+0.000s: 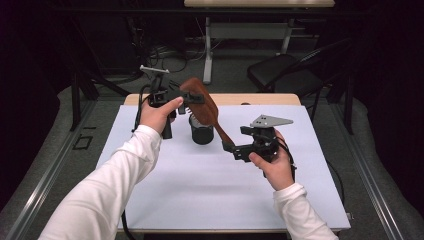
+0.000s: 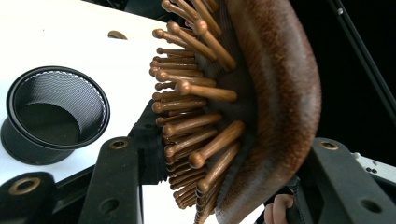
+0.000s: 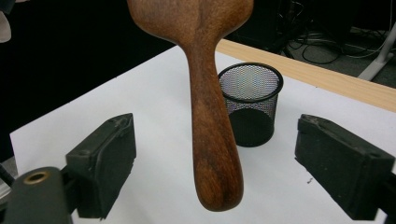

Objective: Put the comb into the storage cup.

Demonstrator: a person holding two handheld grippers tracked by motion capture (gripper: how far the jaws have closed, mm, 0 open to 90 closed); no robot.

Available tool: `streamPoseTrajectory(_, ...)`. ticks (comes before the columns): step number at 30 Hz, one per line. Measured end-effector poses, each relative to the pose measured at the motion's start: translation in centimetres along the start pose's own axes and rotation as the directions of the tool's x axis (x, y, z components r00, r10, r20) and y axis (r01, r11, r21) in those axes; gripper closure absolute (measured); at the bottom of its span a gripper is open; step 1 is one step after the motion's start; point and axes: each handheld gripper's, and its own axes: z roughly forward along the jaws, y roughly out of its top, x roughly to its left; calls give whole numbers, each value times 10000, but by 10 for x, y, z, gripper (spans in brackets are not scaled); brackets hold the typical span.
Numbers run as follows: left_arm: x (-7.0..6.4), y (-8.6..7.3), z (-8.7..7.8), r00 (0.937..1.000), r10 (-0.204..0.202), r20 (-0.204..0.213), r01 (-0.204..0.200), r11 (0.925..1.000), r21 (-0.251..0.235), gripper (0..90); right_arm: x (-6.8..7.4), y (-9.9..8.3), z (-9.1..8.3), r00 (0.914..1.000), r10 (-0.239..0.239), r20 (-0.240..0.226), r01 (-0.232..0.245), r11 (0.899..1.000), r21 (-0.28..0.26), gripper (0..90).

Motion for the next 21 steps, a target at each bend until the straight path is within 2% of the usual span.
streamPoseTrajectory(3,-3,1,0,10000,9,-74,-9,10000,-12,499,-2,-2,-2,9999,-9,132,9,10000,-32,114)
streamPoseTrajectory(9,-6,1,1,9999,35,-100,-36,10000,-49,499,-1,-4,-1,10000,-59,62,58,10000,48,74)
streamPoseTrajectory(14,-7,0,1,9998,104,-190,-104,9999,8,499,0,-4,-2,9999,-108,62,108,9999,-56,10)
streamPoseTrajectory(21,-9,1,0,9996,153,-246,-153,9999,13,500,1,-8,0,9997,-120,193,118,9999,82,0)
